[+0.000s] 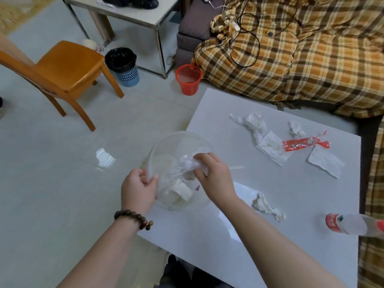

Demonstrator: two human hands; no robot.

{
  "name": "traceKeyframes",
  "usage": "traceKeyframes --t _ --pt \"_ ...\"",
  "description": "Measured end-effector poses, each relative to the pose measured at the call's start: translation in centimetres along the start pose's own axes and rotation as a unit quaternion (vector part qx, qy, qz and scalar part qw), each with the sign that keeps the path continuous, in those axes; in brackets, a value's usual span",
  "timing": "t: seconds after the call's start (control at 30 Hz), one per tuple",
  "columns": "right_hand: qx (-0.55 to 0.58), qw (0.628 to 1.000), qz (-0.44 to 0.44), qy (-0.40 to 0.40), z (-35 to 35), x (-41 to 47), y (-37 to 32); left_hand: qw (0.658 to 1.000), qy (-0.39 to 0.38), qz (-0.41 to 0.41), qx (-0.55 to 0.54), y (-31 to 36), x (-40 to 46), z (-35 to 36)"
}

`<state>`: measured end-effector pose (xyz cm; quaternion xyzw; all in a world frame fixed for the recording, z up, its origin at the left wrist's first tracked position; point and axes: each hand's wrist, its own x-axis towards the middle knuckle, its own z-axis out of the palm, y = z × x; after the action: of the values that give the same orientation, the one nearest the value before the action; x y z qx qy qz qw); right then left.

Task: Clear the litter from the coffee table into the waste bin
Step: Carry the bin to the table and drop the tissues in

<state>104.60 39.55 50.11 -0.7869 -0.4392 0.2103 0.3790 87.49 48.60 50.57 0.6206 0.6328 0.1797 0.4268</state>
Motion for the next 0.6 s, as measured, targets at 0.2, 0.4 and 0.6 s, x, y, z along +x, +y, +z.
traceKeyframes --t 0.2,0.4,0.6 --pt "-0.055 0.993 0.019 -0.105 3.6 -0.6 -1.8 0.999 -0.028 0.023 -0.017 0.2 -1.1 -0.8" --pt "-0.061 0.990 0.050 -0.118 1.8 -2.5 -0.2 0.998 -0.034 0.044 -0.019 0.1 -1.4 -1.4" --pt "-0.068 0.987 0.147 0.016 -4.4 -8.3 7.2 0.998 -0.042 0.035 -0.016 -0.1 -1.7 0.4"
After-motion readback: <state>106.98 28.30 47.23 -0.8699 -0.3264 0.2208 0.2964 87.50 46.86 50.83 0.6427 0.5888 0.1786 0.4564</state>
